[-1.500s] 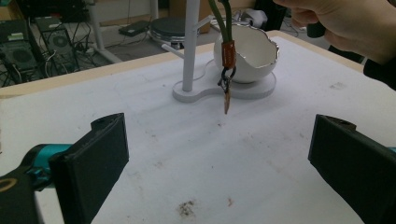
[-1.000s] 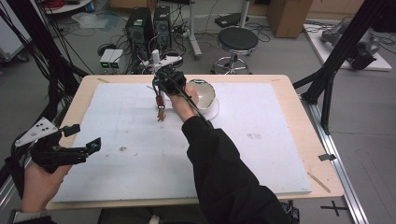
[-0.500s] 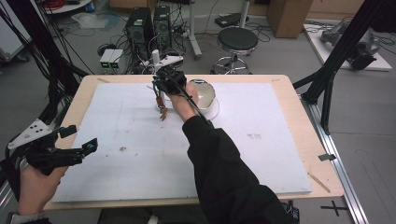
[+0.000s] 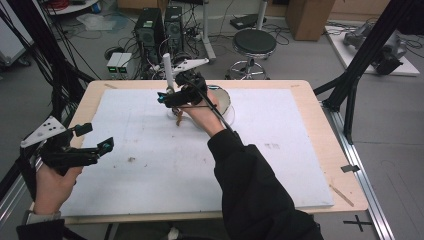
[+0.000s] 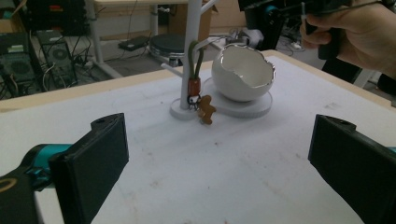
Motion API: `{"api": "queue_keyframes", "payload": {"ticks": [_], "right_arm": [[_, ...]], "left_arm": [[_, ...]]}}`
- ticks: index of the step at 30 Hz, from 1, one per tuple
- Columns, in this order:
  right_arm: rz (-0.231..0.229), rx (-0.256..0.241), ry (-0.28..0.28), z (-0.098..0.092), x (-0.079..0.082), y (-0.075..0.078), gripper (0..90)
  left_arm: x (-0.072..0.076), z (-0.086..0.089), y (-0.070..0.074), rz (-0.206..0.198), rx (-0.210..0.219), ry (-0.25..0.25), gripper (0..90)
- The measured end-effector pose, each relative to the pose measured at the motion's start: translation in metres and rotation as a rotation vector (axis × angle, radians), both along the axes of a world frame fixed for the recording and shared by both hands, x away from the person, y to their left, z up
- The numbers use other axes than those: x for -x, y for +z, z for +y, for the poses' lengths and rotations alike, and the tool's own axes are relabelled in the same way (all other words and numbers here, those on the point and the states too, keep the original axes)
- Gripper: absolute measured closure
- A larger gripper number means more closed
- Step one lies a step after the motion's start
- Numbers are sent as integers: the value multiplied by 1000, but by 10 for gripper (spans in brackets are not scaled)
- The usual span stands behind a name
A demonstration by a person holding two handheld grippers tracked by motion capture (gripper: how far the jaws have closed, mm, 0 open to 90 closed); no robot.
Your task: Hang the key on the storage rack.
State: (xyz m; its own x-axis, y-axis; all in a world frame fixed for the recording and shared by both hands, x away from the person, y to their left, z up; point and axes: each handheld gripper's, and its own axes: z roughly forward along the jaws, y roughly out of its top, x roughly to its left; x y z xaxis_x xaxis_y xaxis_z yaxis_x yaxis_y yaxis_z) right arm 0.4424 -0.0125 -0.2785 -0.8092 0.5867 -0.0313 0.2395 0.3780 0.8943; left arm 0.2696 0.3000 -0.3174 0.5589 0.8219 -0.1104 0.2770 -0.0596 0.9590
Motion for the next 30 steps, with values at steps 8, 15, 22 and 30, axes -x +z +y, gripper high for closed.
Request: {"api": "queue_keyframes", "payload": {"ticks": [8,15,22,30], "right_arm": [[10,-15,-12,-43,17,3,108],[-19,-13,-54,-91,35,9,108],[40,-7,-80,-154,43,5,108],[59,-61,-99,-222,59,-10,107]], "left_arm": [[-20,-10,2,-8,1,-25,55],[-38,-21,-7,1,-17,-6,55],[-40,-20,-8,9,-19,10,55],[-42,-21,-10,22,-42,21,55]]}}
